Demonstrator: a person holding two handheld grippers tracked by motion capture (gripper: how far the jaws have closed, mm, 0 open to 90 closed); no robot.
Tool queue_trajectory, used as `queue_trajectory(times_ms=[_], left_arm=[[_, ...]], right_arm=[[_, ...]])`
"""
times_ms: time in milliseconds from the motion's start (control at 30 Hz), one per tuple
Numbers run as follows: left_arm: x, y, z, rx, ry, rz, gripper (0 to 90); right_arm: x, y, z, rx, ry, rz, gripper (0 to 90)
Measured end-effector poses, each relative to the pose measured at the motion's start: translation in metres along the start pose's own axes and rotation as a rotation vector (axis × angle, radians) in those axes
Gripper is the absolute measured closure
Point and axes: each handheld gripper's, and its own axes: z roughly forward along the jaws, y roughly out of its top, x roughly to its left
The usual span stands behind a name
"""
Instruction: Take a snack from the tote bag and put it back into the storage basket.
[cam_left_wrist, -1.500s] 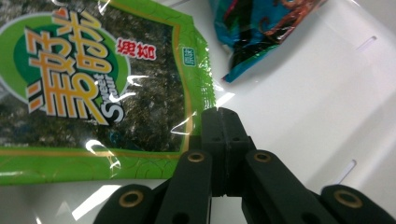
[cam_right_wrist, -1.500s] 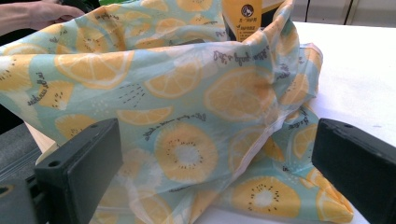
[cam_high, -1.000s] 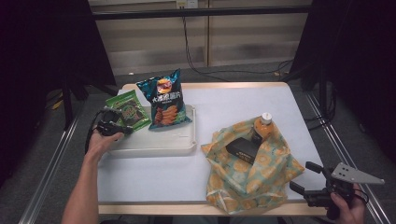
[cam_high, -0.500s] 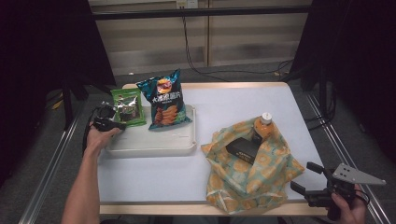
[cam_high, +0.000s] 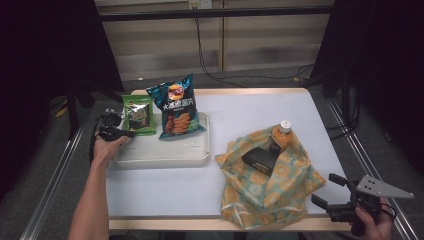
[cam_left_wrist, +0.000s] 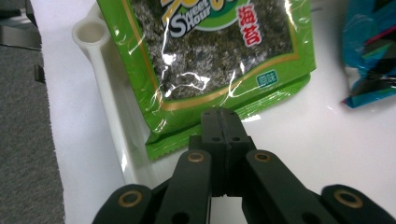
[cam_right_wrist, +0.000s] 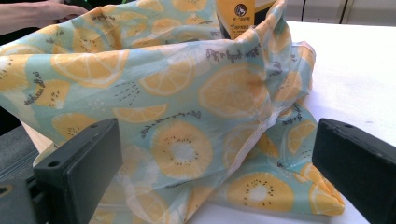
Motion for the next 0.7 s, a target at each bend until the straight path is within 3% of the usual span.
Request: queue_trajectory(times_ms=[333, 400, 467, 533, 600, 633, 700], left_arm=[[-0.016, -0.014, -0.039, -0.146, -0.059, 0.026, 86.1], [-0.017, -0.016, -0.044, -0.147, -0.057, 0.036, 83.9], [-0.024, -0.022, -0.053, -0.194, -0.075, 0.037, 81.5], [-0.026, -0.024, -0.056, -0.202, -0.082, 0.041, 80.4], [-0.028, -0.03, -0.06, -0.231, -0.112, 0.024, 73.8], [-0.033, -0.037, -0.062, -0.227, -0.125, 0.042, 69.7], [-0.036, -0.044, -0.066, -0.244, -0.147, 0.038, 67.3]], right_arm=[[0.002, 0.001, 0.002, 0.003, 0.005, -0.008, 1.3], [0.002, 0.002, 0.002, 0.002, 0.007, -0.008, 1.3], [0.002, 0.002, 0.002, 0.0, 0.008, -0.001, 1.3], [0.002, 0.002, 0.002, -0.001, 0.01, -0.006, 1.3], [0.001, 0.003, 0.002, -0.005, 0.007, -0.008, 1.5], [0.001, 0.003, 0.003, -0.003, 0.009, -0.003, 2.5], [0.0, 0.005, 0.005, -0.001, 0.007, -0.002, 3.6]])
